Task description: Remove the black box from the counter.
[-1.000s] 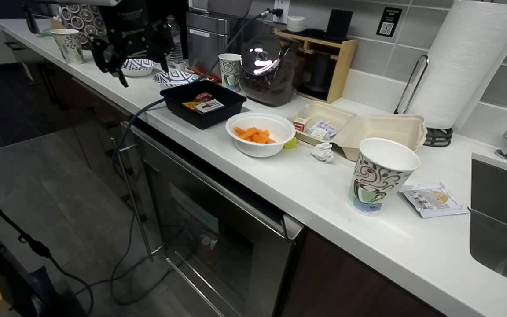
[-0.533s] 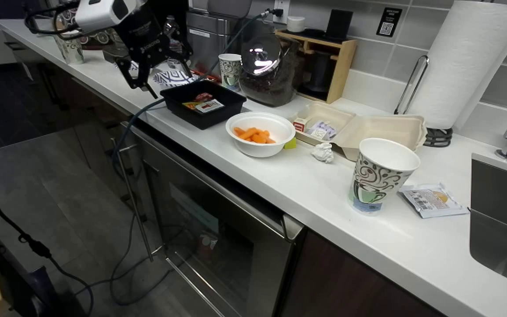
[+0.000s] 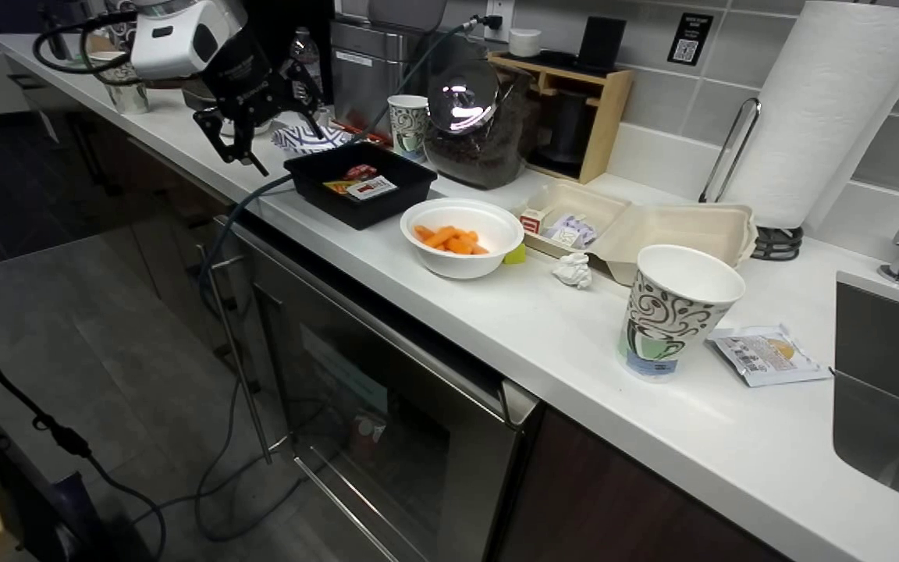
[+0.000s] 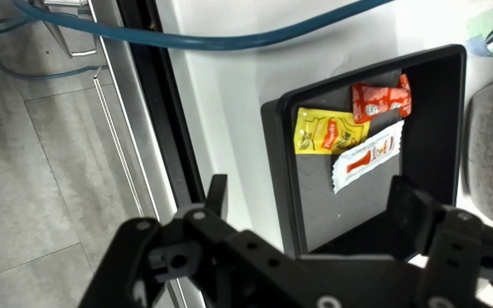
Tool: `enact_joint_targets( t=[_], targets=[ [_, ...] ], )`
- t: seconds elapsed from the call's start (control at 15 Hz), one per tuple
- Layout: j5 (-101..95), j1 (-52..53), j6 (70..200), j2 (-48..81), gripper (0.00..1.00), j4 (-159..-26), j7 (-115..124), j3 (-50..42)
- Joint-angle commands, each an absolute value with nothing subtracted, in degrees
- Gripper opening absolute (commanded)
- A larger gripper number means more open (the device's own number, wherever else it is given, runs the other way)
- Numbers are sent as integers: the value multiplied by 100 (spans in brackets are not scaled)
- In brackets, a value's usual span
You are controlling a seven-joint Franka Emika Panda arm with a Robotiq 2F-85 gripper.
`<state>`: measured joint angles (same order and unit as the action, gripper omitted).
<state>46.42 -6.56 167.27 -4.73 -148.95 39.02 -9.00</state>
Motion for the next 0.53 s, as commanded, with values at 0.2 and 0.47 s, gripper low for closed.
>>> enact_joint_targets(
  t=[0.2,0.47],
  targets=[
    [4932,-777,16504,-304,99,-14876,3302,-978],
    [5159,-602,17514,11,100,-14758,3121,-933]
  ],
)
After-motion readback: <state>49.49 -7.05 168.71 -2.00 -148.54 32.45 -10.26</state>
